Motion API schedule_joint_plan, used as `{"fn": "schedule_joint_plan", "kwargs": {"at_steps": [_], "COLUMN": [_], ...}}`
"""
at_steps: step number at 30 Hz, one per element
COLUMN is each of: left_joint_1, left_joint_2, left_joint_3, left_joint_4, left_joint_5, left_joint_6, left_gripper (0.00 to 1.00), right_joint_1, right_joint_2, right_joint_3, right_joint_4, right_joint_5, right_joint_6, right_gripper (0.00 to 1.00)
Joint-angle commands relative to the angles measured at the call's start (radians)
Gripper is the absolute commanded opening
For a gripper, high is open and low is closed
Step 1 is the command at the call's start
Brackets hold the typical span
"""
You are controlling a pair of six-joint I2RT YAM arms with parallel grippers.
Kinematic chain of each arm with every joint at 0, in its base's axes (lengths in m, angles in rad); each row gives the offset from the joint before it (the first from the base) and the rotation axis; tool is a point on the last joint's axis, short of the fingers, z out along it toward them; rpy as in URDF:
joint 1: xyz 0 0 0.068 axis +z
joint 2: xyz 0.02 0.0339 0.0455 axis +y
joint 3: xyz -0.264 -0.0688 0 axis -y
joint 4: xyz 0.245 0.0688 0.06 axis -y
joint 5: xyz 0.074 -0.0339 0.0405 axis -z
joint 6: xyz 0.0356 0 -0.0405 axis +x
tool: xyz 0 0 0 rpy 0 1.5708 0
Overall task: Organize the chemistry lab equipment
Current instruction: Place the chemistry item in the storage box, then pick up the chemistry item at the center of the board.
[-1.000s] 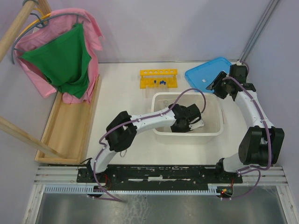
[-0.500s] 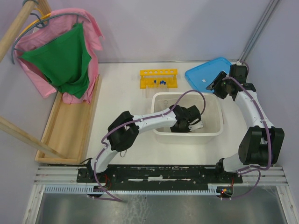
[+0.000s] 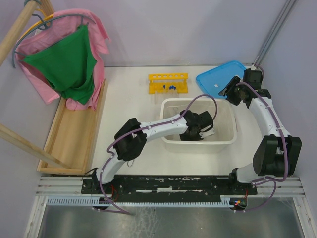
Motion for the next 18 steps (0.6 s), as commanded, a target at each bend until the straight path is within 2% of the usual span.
{"fn": "schedule_joint_plan", "kwargs": {"at_steps": [1, 7, 11, 14, 18], "left_joint_1": [-0.003, 0.006, 0.056, 0.138, 0.313], "left_joint_2": [-0.075, -0.215, -0.339, -0.463, -0.630], "left_joint_3": [0.100, 0.173, 0.155, 0.073, -0.135], "left_joint_4": [-0.037, -0.007, 0.022, 0.073, 0.111], "left_joint_5": [-0.068, -0.256, -0.352, -0.382, -0.423], "left_joint_6": [-0.066, -0.129, -0.206, -0.288, -0.422], "left_gripper": [0.39, 0.46, 0.48, 0.49, 0.51], "right_joint_1": [0.004, 0.004, 0.004, 0.004, 0.004], "right_joint_2": [-0.037, -0.027, -0.016, -0.012, -0.015], "right_joint_3": [-0.010, -0.001, 0.008, 0.015, 0.022], "right_joint_4": [0.028, 0.031, 0.032, 0.030, 0.030], "right_joint_5": [-0.017, -0.020, -0.027, -0.028, -0.031], "right_joint_6": [0.000, 0.001, 0.004, 0.002, 0.002], "right_gripper": [0.57, 0.57, 0.57, 0.57, 0.57]}}
